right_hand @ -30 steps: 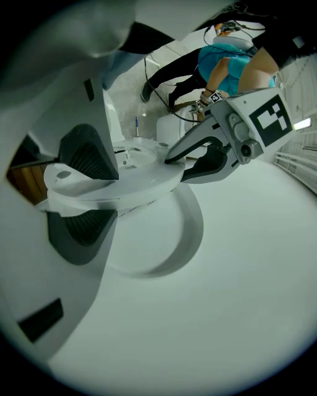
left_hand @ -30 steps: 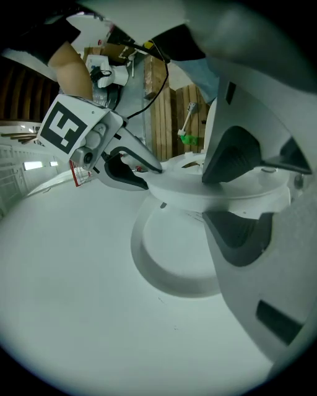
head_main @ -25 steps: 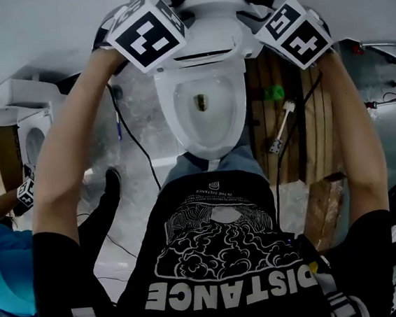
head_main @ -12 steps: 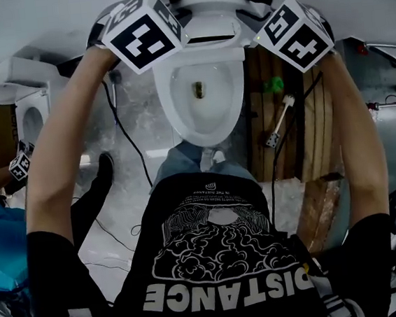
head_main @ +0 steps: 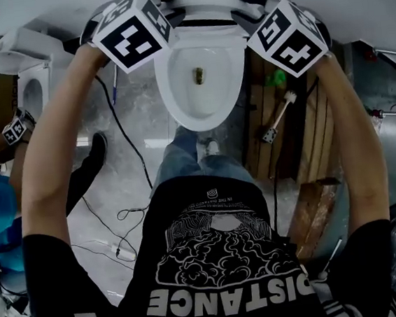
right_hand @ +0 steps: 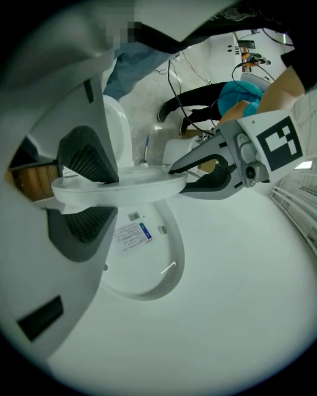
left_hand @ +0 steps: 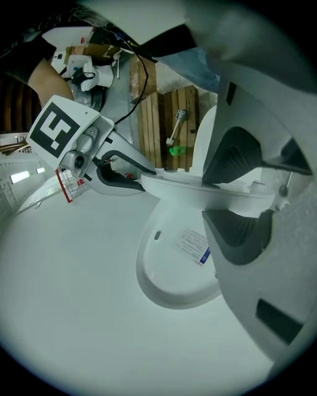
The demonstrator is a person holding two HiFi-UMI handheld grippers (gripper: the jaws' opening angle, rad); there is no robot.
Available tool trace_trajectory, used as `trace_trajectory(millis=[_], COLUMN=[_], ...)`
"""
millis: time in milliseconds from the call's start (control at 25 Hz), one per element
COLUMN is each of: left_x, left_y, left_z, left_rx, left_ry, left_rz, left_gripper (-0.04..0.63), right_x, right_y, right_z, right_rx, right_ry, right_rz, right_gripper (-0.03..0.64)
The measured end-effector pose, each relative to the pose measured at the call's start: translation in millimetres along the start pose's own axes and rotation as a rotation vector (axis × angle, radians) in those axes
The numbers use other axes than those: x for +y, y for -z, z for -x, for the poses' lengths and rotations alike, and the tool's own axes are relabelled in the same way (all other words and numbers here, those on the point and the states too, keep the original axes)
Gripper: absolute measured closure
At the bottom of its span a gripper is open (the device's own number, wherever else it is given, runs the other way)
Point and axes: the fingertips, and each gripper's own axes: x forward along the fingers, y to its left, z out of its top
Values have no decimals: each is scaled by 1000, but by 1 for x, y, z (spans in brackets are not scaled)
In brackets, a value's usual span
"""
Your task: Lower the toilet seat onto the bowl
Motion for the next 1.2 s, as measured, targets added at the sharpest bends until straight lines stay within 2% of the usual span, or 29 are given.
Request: trace_trajectory(millis=[240,720,920,1200], left_x=[-39,-116,-142,-178], left_y=[9,34,41,52], left_z=[7,3,0,-7], left_rx=[27,81,88,69], left_ry=[-12,55,61,111], left_rz=[10,-20,-60,-82], left_gripper=[449,448,448,436], right_x=[40,113,138,172], right_y=[6,26,35,49], right_z=[10,12,13,11], right_rx=[-14,-14,7,16], right_ry=[-40,-125,-137,-115], right_rz=[55,171,197,230], right_gripper=[486,485,477,472])
